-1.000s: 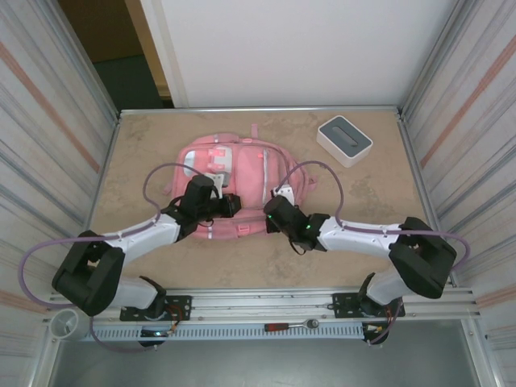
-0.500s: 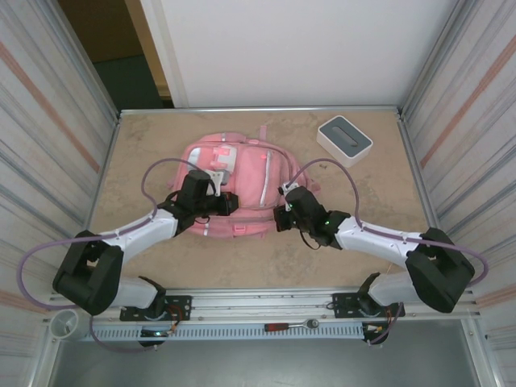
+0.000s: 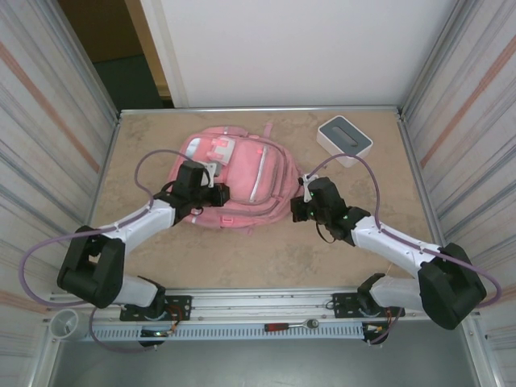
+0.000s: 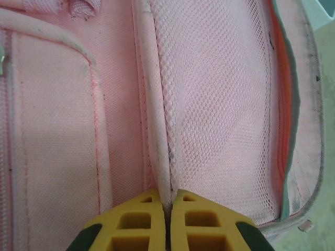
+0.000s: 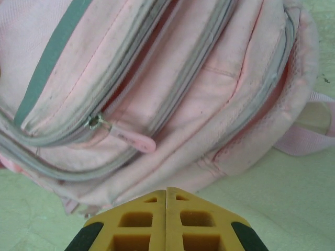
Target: Pack the student bag
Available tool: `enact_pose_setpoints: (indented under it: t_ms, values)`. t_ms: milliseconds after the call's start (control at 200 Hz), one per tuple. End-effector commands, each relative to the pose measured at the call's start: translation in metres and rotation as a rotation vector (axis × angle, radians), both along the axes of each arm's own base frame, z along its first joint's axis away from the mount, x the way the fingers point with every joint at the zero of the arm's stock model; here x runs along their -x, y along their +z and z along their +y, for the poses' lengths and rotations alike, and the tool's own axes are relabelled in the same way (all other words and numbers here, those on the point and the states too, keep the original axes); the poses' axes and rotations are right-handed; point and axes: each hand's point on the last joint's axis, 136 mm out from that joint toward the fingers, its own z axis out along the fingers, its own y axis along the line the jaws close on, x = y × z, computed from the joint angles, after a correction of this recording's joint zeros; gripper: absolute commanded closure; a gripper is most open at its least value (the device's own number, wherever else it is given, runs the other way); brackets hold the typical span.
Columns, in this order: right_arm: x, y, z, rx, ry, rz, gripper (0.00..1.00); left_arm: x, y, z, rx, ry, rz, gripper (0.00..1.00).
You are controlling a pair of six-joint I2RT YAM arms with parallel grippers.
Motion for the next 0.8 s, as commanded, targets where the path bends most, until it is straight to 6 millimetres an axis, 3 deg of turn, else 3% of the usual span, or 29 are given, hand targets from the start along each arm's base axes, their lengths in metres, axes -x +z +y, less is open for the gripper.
enact_pose_setpoints:
  t_ms: [0, 135, 291, 376, 797]
  values:
    - [0.006, -0.002, -0.002, 0.035, 0.043, -0.005, 1.00, -0.013, -0.004, 0.017, -0.090, 0.046, -0.020, 1.00]
    - [0.008, 0.002, 0.008, 0.017, 0.104, -0.021, 1.00, -0.011, -0.007, 0.016, -0.087, 0.038, -0.010, 1.00]
    - [0.007, 0.014, 0.026, -0.003, 0.283, -0.071, 0.52, -0.010, -0.009, 0.015, -0.084, 0.034, -0.003, 1.00]
    - [0.001, 0.016, 0.029, 0.011, 0.352, -0.094, 0.43, -0.010, -0.008, 0.014, -0.082, 0.030, -0.003, 1.00]
    - [-0.031, -0.014, 0.040, 0.104, 0.489, -0.043, 0.47, -0.010, -0.009, 0.011, -0.069, 0.021, 0.004, 1.00]
